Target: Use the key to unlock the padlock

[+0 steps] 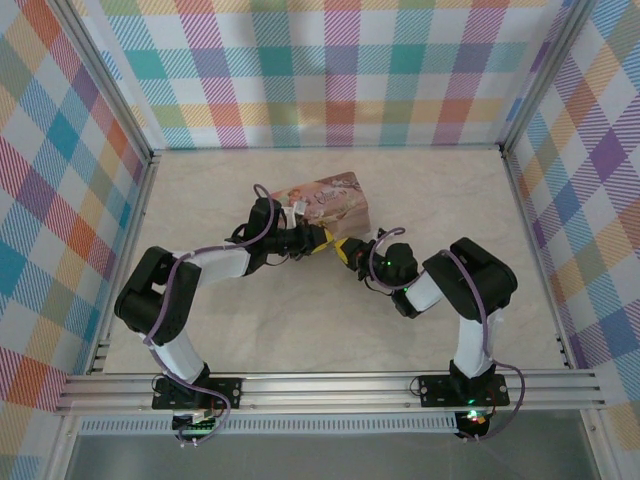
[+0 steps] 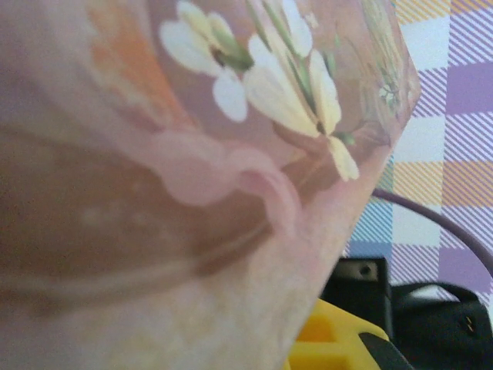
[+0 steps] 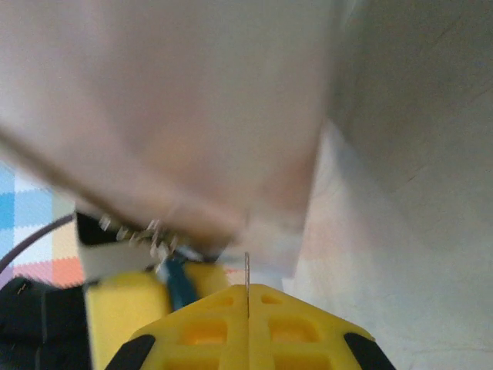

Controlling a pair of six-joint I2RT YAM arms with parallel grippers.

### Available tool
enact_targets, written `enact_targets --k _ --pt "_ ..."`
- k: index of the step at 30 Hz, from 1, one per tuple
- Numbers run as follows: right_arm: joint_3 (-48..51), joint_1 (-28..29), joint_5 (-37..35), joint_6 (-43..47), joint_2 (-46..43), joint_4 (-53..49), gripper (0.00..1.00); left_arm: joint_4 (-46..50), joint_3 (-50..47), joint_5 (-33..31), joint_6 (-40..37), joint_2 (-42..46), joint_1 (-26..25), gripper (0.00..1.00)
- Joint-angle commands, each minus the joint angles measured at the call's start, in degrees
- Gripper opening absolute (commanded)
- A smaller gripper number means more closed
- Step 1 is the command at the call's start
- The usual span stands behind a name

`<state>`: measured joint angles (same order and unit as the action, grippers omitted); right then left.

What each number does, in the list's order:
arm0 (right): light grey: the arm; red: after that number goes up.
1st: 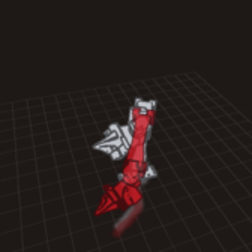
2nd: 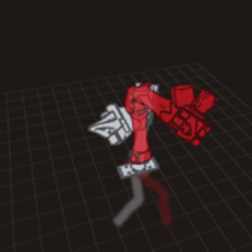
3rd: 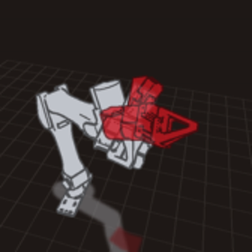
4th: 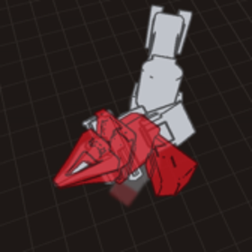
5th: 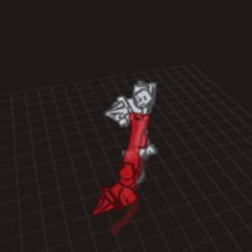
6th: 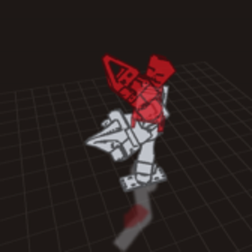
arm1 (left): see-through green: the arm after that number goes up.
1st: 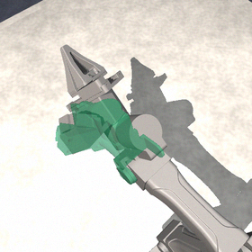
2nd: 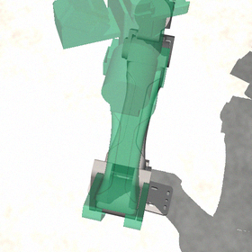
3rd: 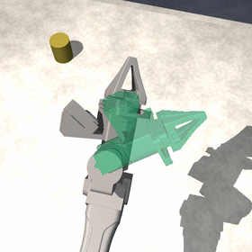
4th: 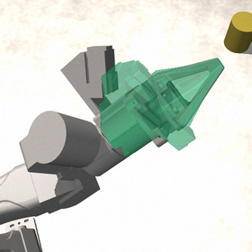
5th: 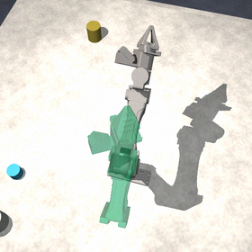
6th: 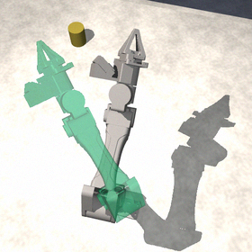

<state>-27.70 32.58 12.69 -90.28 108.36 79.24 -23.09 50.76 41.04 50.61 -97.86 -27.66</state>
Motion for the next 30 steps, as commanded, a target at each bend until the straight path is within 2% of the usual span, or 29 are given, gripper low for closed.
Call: enact_targets --k 1,9,17,22,30 --pt "-0.9 -0.6 -2.2 -1.6 0.5 1.4 0.0 -4.1 -0.4 5.8 1.1 2.7 -0.7 0.02" --pt "0.9 -0.7 -0.5 1.3 -1.3 1.5 0.0 -3.6 -0.3 5.0 0.8 2.6 -0.6 0.02" --pt "6.5 -0.6 5.7 8.5 -5.4 1.5 0.0 -3.3 0.4 4.9 0.8 2.1 -0.1 0.02" --pt "4.8 -0.8 12.3 13.8 -6.6 1.4 0.0 -3.3 0.5 5.3 0.9 1.8 -0.1 0.02" --pt "0.8 -1.0 17.0 16.4 -4.9 1.4 0.0 -2.8 0.5 5.8 0.6 2.2 -0.1 0.02"
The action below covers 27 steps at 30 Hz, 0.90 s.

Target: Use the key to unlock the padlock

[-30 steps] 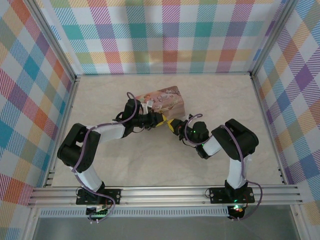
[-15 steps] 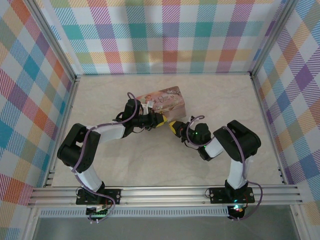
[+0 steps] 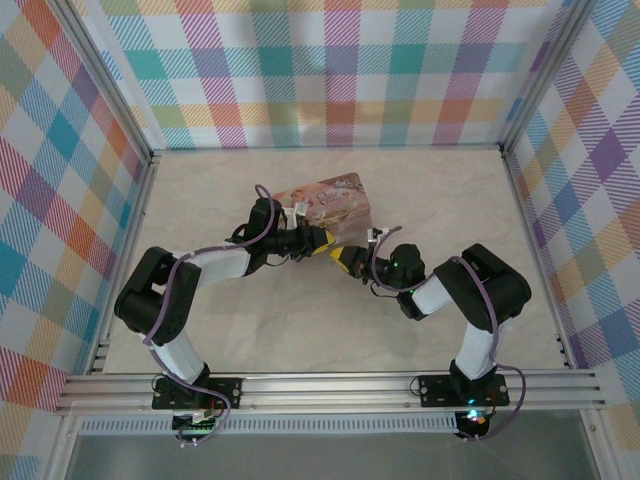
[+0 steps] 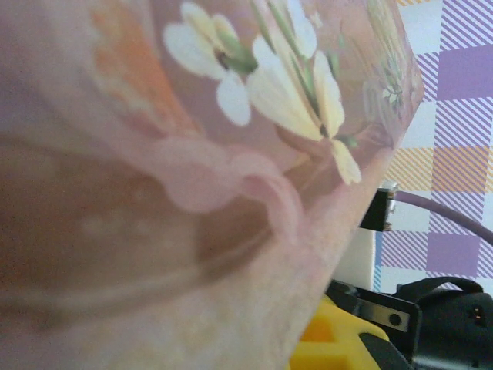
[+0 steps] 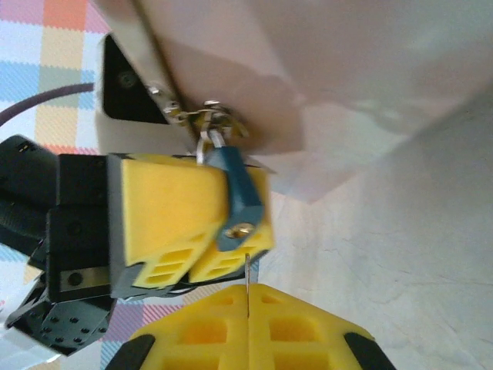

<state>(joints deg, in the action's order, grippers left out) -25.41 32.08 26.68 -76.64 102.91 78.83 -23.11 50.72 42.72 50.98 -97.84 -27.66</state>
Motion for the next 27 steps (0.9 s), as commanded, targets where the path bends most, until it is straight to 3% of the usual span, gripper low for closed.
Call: enact_targets --k 1,15,27 --pt "-1.4 -0.5 2.4 2.7 0.7 1.9 0.0 -2.7 0.5 4.1 0.2 2.3 -0.1 0.02" --pt "3.9 -1.3 -2.1 3.5 -4.0 1.9 0.0 -2.6 0.6 4.1 0.2 1.9 0.0 0.03" --pt "1.4 -1.5 -1.7 3.3 -3.0 1.9 0.0 -2.9 0.6 4.2 0.6 1.9 0.0 0.03"
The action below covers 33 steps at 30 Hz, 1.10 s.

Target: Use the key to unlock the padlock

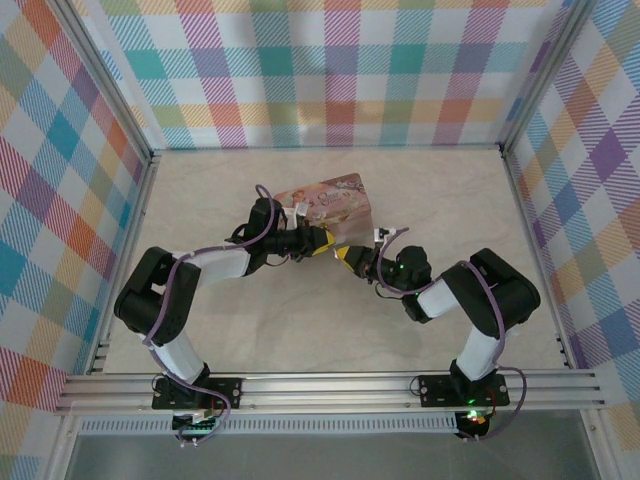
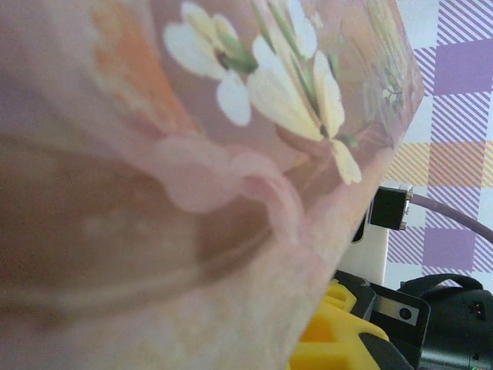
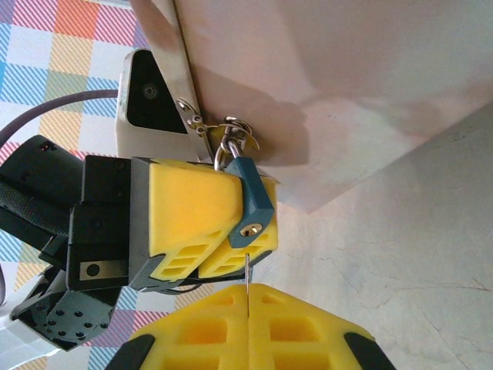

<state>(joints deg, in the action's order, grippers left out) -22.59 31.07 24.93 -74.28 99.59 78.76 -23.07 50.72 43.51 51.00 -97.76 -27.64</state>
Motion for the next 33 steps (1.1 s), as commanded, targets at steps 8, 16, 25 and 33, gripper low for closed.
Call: enact_targets --k 8,16,25,33 --pt "-3.4 -0.5 0.4 0.4 1.6 1.9 0.0 -3.0 0.5 3.5 0.8 2.0 0.0 0.03" --pt "-0.4 -0.4 0.1 1.0 -0.4 1.9 0.0 -2.5 0.7 3.2 0.4 2.0 0.0 0.03" --pt "0.7 -0.4 0.4 1.4 0.1 1.9 0.0 -2.7 1.4 3.1 0.8 1.4 0.0 0.03" --pt "-2.6 -0.5 0.6 1.1 2.0 1.9 0.0 -3.3 0.5 3.3 1.2 1.6 -0.1 0.03"
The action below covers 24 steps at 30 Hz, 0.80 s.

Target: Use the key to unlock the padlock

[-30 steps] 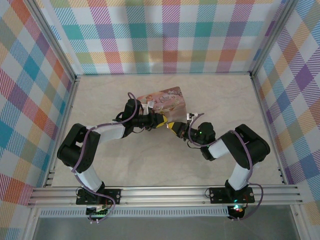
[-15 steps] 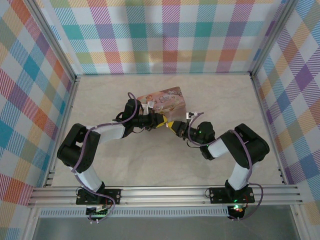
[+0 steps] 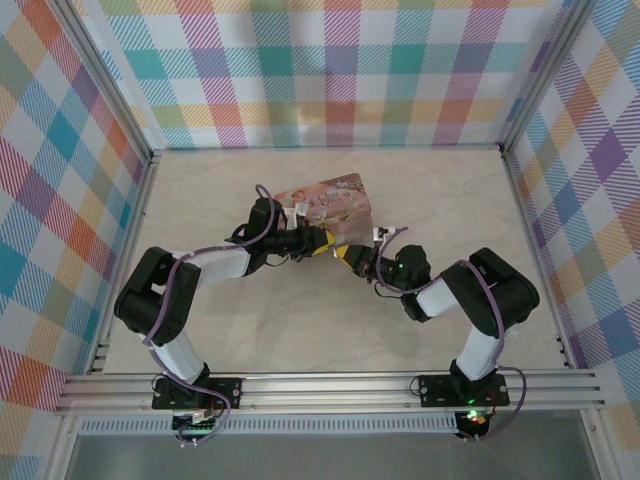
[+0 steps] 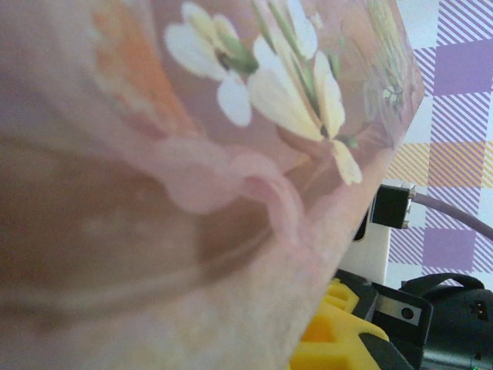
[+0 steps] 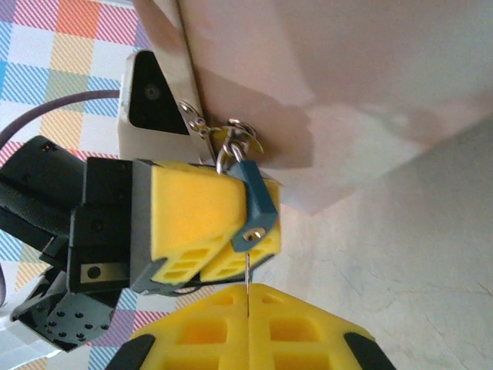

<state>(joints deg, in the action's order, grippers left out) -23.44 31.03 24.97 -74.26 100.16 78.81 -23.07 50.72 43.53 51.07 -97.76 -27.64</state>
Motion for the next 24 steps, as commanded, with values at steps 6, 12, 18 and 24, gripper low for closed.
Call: enact_targets --k 6,12,18,24 --pt "-3.1 -0.4 0.2 0.9 2.1 1.9 0.0 -3.3 0.3 3.4 1.1 1.9 -0.1 0.03" --pt "-3.3 -0.4 -1.2 1.3 1.7 1.9 0.0 -3.6 0.1 3.7 1.2 2.2 -0.1 0.03" --pt "-3.8 -0.5 -1.2 1.9 0.0 1.9 0.0 -3.6 -0.2 4.0 1.2 2.1 -0.1 0.03" --pt "-3.2 -0.5 -0.8 2.1 -1.5 1.9 0.0 -3.7 -0.1 3.8 1.1 1.8 -0.1 0.04"
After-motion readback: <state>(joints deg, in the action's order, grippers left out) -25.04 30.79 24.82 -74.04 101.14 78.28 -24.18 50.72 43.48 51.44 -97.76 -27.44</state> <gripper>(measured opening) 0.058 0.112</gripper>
